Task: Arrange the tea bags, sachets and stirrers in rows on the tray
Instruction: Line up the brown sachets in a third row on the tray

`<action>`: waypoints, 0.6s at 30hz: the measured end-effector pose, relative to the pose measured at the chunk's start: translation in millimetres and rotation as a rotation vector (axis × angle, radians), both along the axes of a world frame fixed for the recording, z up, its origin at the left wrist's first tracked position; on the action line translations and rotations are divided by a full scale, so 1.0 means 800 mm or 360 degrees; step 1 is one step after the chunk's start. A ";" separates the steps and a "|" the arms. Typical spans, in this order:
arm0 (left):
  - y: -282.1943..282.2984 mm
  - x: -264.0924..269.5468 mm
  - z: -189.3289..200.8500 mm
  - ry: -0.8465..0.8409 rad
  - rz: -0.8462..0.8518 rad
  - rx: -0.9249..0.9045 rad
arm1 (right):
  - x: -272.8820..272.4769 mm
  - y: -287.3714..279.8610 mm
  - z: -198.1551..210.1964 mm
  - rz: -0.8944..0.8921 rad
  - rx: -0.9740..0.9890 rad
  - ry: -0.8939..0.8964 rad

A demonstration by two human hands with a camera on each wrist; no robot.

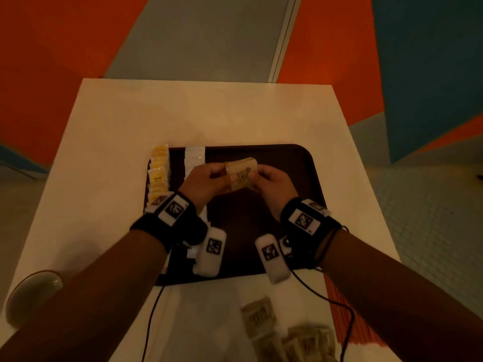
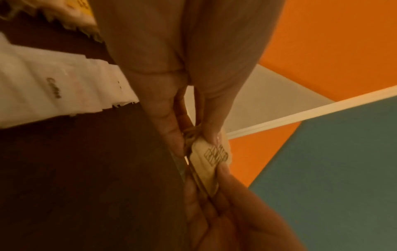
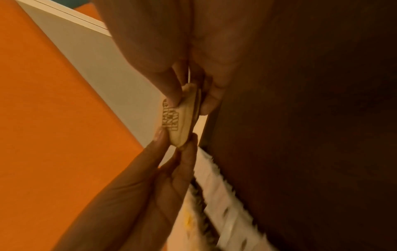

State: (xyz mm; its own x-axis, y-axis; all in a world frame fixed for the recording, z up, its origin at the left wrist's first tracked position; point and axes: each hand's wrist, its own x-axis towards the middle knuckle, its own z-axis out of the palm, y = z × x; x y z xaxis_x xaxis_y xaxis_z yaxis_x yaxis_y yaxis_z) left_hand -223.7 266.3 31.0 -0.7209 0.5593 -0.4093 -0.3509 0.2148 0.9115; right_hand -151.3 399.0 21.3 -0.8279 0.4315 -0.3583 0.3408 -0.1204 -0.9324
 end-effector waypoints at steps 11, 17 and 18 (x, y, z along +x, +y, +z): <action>0.044 -0.107 -0.059 0.0741 -0.0202 -0.0981 | -0.103 0.036 -0.067 0.0203 0.0677 -0.0418; 0.049 -0.114 -0.059 0.0976 -0.0407 -0.1205 | -0.114 0.040 -0.074 0.0448 0.0931 -0.0454; 0.050 -0.113 -0.058 0.0971 -0.0434 -0.1221 | -0.113 0.040 -0.075 0.0488 0.0993 -0.0468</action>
